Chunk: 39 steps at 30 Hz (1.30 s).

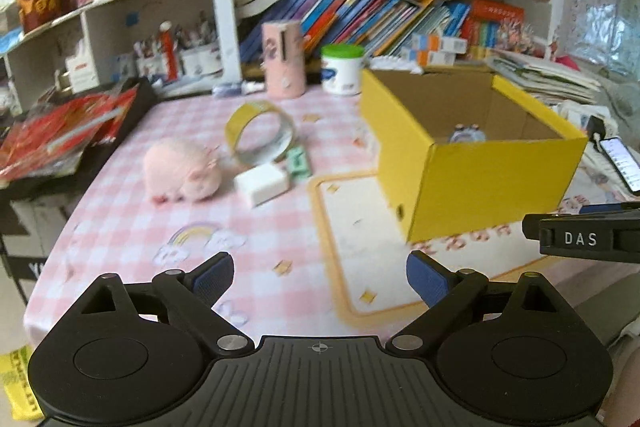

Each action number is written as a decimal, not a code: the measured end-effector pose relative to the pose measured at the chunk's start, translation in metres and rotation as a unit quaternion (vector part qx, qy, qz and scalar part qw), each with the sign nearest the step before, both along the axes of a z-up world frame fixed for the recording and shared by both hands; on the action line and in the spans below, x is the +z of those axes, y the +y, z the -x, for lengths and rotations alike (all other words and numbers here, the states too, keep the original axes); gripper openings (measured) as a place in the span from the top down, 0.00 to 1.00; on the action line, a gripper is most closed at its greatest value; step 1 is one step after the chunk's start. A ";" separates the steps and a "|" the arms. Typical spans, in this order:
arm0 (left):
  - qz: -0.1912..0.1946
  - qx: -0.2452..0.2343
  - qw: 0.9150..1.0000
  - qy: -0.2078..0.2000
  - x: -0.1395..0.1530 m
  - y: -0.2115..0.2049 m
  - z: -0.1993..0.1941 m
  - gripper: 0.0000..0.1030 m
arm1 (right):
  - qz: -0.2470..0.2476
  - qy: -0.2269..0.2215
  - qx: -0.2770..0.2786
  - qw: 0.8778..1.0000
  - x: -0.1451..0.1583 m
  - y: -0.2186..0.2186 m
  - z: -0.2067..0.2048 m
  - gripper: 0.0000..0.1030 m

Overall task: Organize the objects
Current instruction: 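Withdraw both tools back from the yellow box toward the table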

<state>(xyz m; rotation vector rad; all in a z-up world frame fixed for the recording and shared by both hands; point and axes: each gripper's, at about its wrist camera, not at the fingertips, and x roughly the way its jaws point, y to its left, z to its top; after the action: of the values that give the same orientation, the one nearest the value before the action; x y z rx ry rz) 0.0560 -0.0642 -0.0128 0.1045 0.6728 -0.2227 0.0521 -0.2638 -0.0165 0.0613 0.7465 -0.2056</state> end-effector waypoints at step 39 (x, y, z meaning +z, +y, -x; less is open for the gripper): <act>-0.001 0.081 0.997 0.016 -0.008 0.125 0.045 0.08 | 0.005 0.016 0.140 0.990 -0.011 0.155 0.024 0.18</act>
<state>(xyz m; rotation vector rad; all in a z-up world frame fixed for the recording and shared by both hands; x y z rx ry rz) 0.0114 0.0604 -0.0211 0.0488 0.7094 -0.0669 0.0280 -0.1085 -0.0276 -0.0557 0.7772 0.0573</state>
